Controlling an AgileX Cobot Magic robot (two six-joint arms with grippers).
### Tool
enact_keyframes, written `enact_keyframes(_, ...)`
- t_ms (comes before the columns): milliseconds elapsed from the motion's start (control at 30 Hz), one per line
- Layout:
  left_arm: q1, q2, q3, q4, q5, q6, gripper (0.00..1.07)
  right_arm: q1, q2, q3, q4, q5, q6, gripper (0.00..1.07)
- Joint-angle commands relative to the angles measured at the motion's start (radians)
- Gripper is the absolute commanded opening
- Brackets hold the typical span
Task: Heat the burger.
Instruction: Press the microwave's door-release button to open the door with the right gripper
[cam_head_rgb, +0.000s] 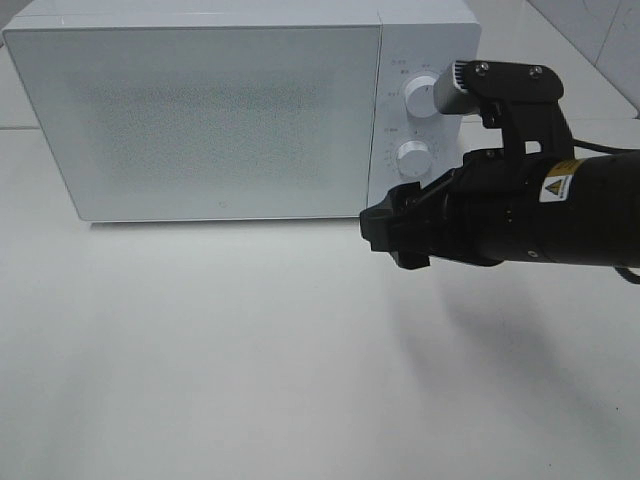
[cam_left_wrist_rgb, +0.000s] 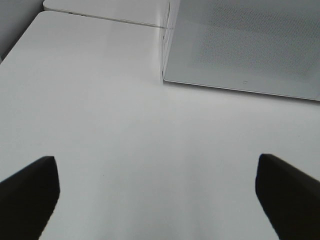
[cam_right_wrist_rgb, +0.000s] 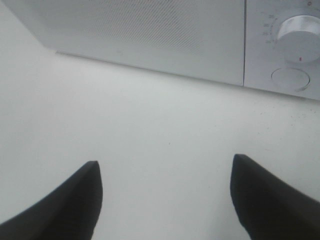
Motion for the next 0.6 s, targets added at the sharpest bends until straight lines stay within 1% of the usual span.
enact_keyframes(33,0.005,-0.018,0.003,-0.003,-0.001,0.003,1.0,-0.005,-0.112,-0.046,-0.137,0.27,-0.016,0.68)
enact_keyframes(67,0.005,-0.018,0.003,-0.003,-0.001,0.003,1.0,-0.005,-0.112,-0.046,-0.137,0.27,-0.016,0.68)
enact_keyframes(100,0.005,-0.018,0.003,-0.003,-0.001,0.003,1.0,-0.005,-0.139,-0.053,-0.167,0.33,-0.016,0.68)
enact_keyframes(133,0.005,-0.018,0.003,-0.003,-0.001,0.003,1.0,-0.005,-0.191,-0.058,-0.196,0.43,-0.016,0.68)
enact_keyframes(167,0.005,-0.018,0.003,-0.003,-0.001,0.003,1.0,-0.005,-0.191,-0.058,-0.196,0.43,-0.016,0.68)
enact_keyframes(200,0.005,-0.018,0.003,-0.003,-0.001,0.003,1.0,-0.005,-0.235,-0.058,-0.208,0.503,-0.016,0.68)
enact_keyframes(233,0.005,-0.018,0.003,-0.003,-0.001,0.003,1.0,-0.005,-0.235,-0.058,-0.208,0.503,-0.016,0.68)
enact_keyframes(300,0.005,-0.018,0.003,-0.003,-0.001,0.003,1.0,-0.005,-0.306,-0.058,-0.215,0.602,-0.015,0.68)
enact_keyframes(333,0.005,-0.018,0.003,-0.003,-0.001,0.003,1.0,-0.005,-0.306,-0.058,-0.215,0.602,-0.015,0.68)
enact_keyframes(400,0.005,-0.018,0.003,-0.003,-0.001,0.003,1.0,-0.005,-0.383,-0.058,-0.215,0.7,-0.015,0.68)
enact_keyframes(467,0.005,-0.018,0.003,-0.003,-0.001,0.003,1.0,-0.005,-0.402,-0.058,-0.215,0.72,-0.015,0.68)
enact_keyframes(500,0.005,-0.018,0.003,-0.003,-0.001,0.003,1.0,-0.005,-0.446,-0.058,-0.216,0.755,-0.015,0.68)
enact_keyframes(533,0.005,-0.018,0.003,-0.003,-0.001,0.003,1.0,-0.005,-0.446,-0.058,-0.216,0.755,-0.015,0.68)
enact_keyframes(600,0.005,-0.018,0.003,-0.003,-0.001,0.003,1.0,-0.005,-0.508,-0.058,-0.218,0.789,-0.015,0.68)
